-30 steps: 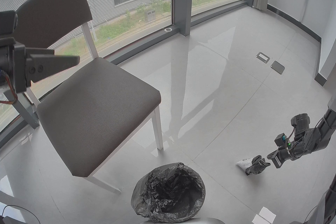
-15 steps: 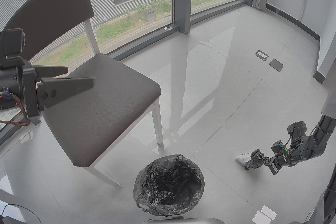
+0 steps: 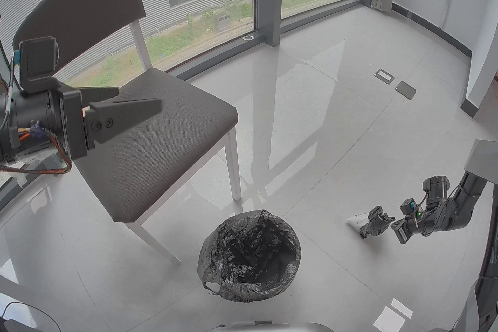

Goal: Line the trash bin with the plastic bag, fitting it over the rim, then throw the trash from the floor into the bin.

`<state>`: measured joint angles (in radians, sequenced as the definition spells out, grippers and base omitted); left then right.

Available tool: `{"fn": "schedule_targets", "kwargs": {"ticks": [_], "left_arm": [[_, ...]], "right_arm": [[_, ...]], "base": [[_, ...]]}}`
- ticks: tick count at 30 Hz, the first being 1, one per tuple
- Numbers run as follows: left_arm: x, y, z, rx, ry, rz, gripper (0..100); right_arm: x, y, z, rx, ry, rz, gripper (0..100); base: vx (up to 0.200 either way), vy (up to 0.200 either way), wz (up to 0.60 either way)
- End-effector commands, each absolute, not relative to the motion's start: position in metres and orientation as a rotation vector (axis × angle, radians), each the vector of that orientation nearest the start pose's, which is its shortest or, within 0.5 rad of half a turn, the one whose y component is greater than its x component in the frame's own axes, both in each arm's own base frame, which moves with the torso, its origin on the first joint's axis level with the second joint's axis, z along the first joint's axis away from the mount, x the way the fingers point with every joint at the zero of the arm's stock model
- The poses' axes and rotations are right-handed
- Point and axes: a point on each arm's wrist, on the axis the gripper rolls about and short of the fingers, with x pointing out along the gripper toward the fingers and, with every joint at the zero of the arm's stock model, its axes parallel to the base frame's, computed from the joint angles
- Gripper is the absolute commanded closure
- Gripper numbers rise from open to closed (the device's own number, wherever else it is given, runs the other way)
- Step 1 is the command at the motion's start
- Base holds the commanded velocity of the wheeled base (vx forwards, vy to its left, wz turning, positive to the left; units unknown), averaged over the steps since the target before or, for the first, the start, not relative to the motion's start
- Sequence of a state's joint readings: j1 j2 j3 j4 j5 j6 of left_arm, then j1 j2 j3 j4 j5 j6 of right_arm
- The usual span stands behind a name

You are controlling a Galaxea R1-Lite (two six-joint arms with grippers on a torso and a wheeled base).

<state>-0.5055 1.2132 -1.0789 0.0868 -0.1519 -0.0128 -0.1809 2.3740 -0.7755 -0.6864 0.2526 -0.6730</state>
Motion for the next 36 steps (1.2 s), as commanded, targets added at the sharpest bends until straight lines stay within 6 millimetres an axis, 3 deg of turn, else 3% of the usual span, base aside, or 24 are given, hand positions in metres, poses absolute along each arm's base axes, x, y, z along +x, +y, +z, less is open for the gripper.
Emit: {"fn": "schedule_targets", "kwargs": {"ticks": [1,4,5,12,24,36], "left_arm": [[0.163,-0.096,0.301,0.008,0.271,-0.627,0],[0.165,-0.099,0.298,-0.021,0.293,-0.601,0],[0.165,-0.099,0.298,-0.021,0.293,-0.601,0],[0.177,-0.104,0.291,-0.049,0.330,-0.556,0],[0.178,-0.104,0.285,-0.046,0.351,-0.551,0],[0.177,-0.103,0.286,-0.085,0.284,-0.544,0]], "right_arm": [[0.364,-0.074,-0.068,-0.423,0.817,0.323,100],[0.374,-0.077,-0.067,-0.433,0.789,0.314,100],[0.374,-0.077,-0.067,-0.433,0.789,0.314,0],[0.396,-0.081,-0.063,-0.447,0.745,0.298,0],[0.440,-0.085,-0.060,-0.383,0.761,0.284,0],[0.443,-0.080,-0.061,-0.370,0.794,0.303,0]], "base": [[0.000,0.000,0.00],[0.000,0.000,0.00],[0.000,0.000,0.00],[0.000,0.000,0.00],[0.000,0.000,0.00],[-0.017,0.000,0.00]]}}
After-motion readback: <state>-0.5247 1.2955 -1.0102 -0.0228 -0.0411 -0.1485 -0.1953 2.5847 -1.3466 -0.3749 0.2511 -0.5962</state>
